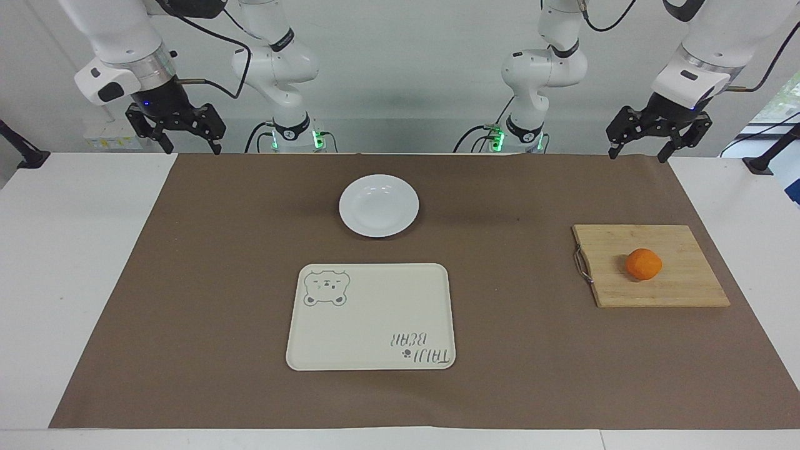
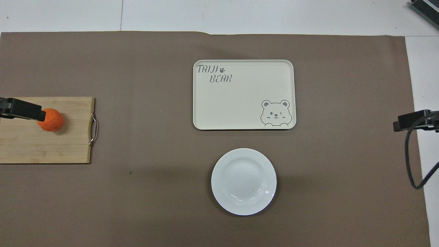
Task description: Place orange and plate with both arms
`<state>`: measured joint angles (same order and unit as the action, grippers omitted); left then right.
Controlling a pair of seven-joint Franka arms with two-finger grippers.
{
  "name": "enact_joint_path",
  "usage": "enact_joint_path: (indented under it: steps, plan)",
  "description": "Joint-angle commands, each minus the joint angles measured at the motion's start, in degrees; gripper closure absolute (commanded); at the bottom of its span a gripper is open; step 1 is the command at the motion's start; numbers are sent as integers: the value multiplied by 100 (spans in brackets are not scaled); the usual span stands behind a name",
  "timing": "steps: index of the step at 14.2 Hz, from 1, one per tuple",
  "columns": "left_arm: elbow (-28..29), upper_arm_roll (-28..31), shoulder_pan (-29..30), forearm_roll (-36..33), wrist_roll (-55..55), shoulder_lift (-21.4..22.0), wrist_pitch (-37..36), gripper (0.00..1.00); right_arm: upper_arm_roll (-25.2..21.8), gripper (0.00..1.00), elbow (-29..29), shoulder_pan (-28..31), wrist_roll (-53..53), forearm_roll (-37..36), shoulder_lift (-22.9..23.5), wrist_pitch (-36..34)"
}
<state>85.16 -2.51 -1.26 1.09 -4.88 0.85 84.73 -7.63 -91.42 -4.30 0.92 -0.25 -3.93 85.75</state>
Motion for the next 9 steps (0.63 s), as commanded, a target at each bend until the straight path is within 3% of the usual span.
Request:
enact_joint_path:
  steps: [1, 9]
  plan:
    - [97, -39, 56, -21, 5, 91, 8, 0, 16, 0, -131, 26, -13, 16, -108, 91]
    - [281, -39, 74, -65, -39, 179, 69, 0, 16, 0, -131, 26, -13, 16, -108, 91]
